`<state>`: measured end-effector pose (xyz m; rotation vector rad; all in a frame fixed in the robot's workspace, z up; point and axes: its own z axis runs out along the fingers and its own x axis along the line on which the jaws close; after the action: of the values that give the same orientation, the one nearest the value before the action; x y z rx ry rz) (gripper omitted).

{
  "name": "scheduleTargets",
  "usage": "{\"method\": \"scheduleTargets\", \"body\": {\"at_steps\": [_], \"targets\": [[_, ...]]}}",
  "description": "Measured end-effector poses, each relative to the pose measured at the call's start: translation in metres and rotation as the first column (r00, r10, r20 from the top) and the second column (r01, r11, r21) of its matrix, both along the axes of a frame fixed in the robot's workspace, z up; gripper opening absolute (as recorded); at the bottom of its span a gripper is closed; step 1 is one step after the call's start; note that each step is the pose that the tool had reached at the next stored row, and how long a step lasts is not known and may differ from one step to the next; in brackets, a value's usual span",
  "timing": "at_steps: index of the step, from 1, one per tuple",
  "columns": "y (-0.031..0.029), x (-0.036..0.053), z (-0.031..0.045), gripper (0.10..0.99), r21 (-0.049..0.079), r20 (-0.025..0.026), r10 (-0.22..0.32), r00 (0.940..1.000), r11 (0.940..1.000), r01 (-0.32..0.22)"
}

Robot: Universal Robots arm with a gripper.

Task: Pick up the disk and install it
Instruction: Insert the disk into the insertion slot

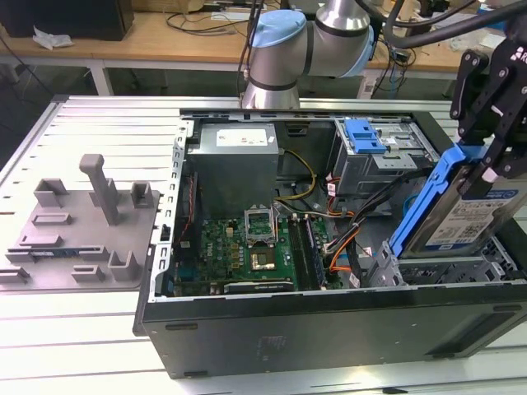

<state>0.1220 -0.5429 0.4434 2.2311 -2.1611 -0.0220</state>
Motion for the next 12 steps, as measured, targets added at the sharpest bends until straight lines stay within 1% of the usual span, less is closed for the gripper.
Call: {"method": "scheduleTargets", "body": {"at_steps": [10,12], "targets": [[0.0,0.0,-0.0112,0.369,0.0,0.0,0.0,1.0,1.0,0.0],[0.0,0.0,-0.0153,0.369,0.0,0.0,0.0,1.0,1.0,0.0]]}}
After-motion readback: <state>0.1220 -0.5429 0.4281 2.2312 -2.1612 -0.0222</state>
